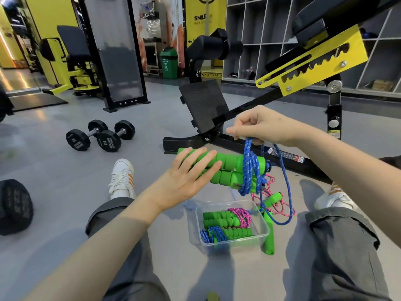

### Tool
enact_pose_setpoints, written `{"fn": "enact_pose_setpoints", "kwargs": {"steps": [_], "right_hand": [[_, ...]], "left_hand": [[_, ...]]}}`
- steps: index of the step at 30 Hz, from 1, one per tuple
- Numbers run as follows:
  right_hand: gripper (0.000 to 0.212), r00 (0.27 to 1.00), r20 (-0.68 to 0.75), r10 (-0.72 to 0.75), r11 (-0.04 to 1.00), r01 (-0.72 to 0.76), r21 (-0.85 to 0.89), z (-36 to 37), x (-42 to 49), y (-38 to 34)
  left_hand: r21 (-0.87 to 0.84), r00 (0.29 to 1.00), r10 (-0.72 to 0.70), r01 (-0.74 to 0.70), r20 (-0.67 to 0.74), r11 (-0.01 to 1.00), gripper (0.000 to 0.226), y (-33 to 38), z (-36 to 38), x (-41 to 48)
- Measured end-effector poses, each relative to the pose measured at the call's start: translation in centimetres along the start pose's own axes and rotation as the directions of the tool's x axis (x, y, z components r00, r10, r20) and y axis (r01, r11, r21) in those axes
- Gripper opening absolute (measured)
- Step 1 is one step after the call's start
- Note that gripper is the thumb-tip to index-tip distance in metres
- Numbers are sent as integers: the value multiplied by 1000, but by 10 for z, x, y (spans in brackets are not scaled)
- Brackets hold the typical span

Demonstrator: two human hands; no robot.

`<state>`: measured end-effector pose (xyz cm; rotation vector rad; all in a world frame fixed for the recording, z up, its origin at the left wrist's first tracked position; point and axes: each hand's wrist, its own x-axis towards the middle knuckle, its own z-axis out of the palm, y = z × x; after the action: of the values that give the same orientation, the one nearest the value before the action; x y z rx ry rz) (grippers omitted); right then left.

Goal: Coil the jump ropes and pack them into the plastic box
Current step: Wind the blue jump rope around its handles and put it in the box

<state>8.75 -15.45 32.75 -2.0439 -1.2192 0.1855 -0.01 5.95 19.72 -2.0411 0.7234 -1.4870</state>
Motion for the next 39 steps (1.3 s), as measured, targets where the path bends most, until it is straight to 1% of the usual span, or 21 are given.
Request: {"fn": "enact_pose_setpoints", "kwargs": {"steps": [3,4,5,6,7,8,9,10,11,14,16,17,19,21,22,28,31,33,35,37,39], "right_hand": [[37,994,-56,96,980,-84,182,9,4,11],[39,975,-136,177,959,-140,247,17,8,18],[41,899,-281,335,917,-244,314,27,8,24],[40,742,-521,423,902,-292,318,36,1,31],[37,610,-625,487,870,-400,288,43,-3,35],[37,647,-570,507,861,-399,314,51,-8,38],[38,784,-430,447,881,-301,366,64,-6,47],[38,910,-203,362,856,-239,459,77,-14,50],[39,930,-121,346,854,-260,450,85,-20,54],[59,930,-66,361,860,-305,410,101,-25,70],[62,938,-11,347,875,-319,364,106,-33,73],[57,947,-6,322,909,-308,282,106,-38,74],[42,969,-17,248,967,-248,-62,101,-45,77],[31,988,11,156,920,-141,-366,95,-43,79],[29,988,21,150,889,-126,-440,90,-42,74],[33,991,53,126,744,-59,-665,60,-37,46],[31,992,78,95,708,-13,-706,62,-42,35],[31,992,99,82,715,11,-699,64,-43,28],[33,987,144,73,771,36,-636,61,-44,21],[35,977,207,51,855,64,-514,49,-43,13],[33,967,242,75,924,24,-381,30,-39,6]], "left_hand": [[-25,994,-75,74,-74,997,34,0,-3,10],[-23,991,-97,95,-94,995,34,0,-3,13],[-18,987,-118,117,-108,993,34,-1,-3,15],[-14,982,-145,144,-123,989,34,-1,-2,17],[-9,975,-175,175,-139,984,34,-1,-1,18],[-4,968,-203,204,-149,979,34,-2,1,18],[3,963,-224,227,-152,974,35,-3,4,17],[13,960,-240,244,-148,970,35,-4,7,16],[25,958,-251,257,-141,966,36,-5,10,13],[69,951,-287,296,-118,953,38,-5,19,2],[76,939,-330,337,-95,938,38,-3,22,-4],[77,931,-353,360,-89,930,38,-3,23,-4],[84,926,-369,376,-83,923,38,-2,25,-4],[111,946,-318,324,-68,940,38,-1,32,-4],[127,955,-292,297,-60,946,38,-1,35,-5],[168,949,-314,312,-18,935,39,-2,43,-12],[176,940,-341,333,13,926,39,0,41,-13],[174,937,-348,337,35,925,39,2,41,-14],[174,938,-342,327,59,929,39,2,39,-15],[174,942,-327,310,78,935,41,1,36,-19],[165,947,-310,294,82,941,41,-1,32,-21]]}}
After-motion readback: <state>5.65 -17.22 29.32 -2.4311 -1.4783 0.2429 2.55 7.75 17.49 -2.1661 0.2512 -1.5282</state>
